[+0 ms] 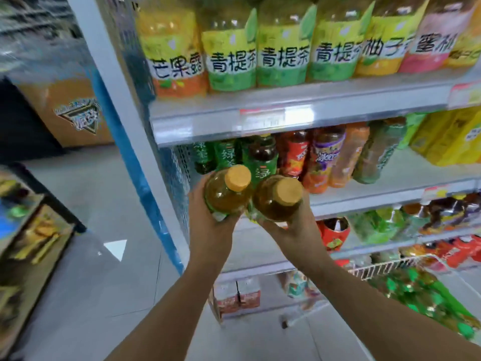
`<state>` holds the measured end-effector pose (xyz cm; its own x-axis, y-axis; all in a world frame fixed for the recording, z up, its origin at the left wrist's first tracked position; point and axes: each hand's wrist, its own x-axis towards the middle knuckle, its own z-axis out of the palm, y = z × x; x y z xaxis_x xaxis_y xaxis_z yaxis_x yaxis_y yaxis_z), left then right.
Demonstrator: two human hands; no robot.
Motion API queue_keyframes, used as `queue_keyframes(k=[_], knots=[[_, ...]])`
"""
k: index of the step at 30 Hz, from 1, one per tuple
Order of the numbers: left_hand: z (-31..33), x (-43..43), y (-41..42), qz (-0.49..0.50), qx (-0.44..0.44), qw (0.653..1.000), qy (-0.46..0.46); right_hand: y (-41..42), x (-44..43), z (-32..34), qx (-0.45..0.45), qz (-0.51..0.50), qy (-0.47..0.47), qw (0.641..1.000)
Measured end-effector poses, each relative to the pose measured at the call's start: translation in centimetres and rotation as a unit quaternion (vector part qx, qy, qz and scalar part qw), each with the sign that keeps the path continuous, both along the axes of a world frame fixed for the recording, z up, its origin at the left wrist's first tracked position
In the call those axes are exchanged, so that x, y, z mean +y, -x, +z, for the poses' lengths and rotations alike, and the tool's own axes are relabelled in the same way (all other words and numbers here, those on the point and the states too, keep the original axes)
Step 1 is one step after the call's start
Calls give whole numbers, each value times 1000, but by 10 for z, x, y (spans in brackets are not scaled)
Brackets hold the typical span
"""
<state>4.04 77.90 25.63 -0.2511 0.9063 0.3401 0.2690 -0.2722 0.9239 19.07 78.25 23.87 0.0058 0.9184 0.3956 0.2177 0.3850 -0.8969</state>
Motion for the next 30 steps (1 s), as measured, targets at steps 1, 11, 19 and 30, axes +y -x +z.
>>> queue_keyframes(k=[1,11,19,30], knots=[[-1,7,7,10,-6,1000,3,9,7,0,-3,5,3,1000],[-23,85,34,62,-52,996,28,63,74,-22,21,-17,38,999],[-29,130,39,95,-44,990,96,82,97,-30,4,-62,45,997],[-59,85,47,43,82,990,109,65,57,-68,-203,-98,76,971]])
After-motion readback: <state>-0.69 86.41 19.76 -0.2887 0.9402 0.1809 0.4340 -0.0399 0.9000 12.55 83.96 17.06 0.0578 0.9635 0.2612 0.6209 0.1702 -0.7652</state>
